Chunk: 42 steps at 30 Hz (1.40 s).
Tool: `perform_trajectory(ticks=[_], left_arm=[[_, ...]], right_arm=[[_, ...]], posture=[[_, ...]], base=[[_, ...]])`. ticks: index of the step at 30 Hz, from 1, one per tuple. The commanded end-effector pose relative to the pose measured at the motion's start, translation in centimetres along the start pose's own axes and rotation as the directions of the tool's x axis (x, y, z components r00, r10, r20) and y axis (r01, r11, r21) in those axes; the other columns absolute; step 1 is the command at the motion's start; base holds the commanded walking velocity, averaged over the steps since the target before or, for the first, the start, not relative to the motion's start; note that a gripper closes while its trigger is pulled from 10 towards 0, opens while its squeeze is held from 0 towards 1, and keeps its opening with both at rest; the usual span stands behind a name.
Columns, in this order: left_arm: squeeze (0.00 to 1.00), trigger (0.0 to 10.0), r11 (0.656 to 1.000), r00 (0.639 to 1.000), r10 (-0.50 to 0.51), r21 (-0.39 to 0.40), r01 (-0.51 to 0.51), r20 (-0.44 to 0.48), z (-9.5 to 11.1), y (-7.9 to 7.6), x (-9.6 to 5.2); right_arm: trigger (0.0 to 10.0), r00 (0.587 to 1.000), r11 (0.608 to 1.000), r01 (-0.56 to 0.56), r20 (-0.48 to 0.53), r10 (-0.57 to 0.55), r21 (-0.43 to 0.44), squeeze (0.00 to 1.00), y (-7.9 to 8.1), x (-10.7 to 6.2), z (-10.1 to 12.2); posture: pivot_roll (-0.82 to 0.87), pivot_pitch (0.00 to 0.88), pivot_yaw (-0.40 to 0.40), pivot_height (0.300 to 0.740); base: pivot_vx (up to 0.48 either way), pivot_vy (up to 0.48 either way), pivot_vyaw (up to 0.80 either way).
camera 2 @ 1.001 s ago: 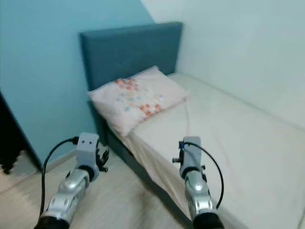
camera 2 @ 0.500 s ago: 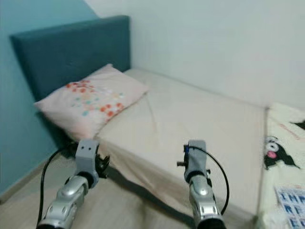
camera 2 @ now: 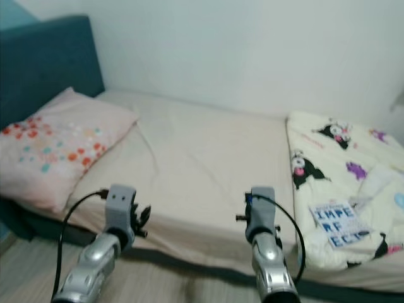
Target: Clean up the room
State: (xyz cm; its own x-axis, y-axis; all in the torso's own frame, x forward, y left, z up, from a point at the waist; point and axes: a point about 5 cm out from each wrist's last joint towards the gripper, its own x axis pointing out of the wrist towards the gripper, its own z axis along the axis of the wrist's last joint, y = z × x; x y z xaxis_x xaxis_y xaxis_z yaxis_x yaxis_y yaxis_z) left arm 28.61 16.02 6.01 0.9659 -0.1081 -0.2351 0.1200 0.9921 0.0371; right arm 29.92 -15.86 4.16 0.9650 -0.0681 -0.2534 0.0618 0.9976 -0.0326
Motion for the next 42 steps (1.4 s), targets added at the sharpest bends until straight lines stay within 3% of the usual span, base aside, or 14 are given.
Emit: perform_trajectory(ticks=[1, 15, 33, 42], left_arm=[[0.00, 10.0, 1.000, 1.000, -0.012, 0.012, 0.012, 0.007, 0.3, -0.3, 0.1], [0.00, 10.0, 1.000, 1.000, -0.009, -0.003, 0.009, 0.018, 0.6, -0.3, 0.1], [0.00, 10.0, 1.000, 0.997, 0.012, -0.029, -0.010, 0.071, 1.5, -0.2, -0.1], [0.00, 10.0, 0.999, 0.997, -0.009, -0.039, 0.012, 0.083, 1.7, -0.5, -0.2]], right_arm=[[10.0, 1.000, 1.000, 0.018, -0.010, -0.018, -0.008, 0.00, -0.6, -0.1, -0.1], [10.0, 1.000, 1.000, 0.023, -0.014, -0.023, -0.008, 0.00, -0.9, -0.2, -0.1], [10.0, 0.999, 0.999, -0.036, 0.022, 0.036, -0.013, 0.00, -0.1, -0.1, 0.5], [10.0, 0.999, 0.999, -0.042, 0.021, 0.043, -0.015, 0.00, -0.1, -0.1, 0.6]], posture=[[0.06, 0.000, -0.086, 0.726], [0.06, 0.000, -0.085, 0.726], [0.06, 0.000, -0.091, 0.726], [0.06, 0.000, -0.094, 0.726]], base=[[0.000, 0.000, -0.80], [0.000, 0.000, -0.80], [0.000, 0.000, 0.00], [0.290, 0.000, 0.00]])
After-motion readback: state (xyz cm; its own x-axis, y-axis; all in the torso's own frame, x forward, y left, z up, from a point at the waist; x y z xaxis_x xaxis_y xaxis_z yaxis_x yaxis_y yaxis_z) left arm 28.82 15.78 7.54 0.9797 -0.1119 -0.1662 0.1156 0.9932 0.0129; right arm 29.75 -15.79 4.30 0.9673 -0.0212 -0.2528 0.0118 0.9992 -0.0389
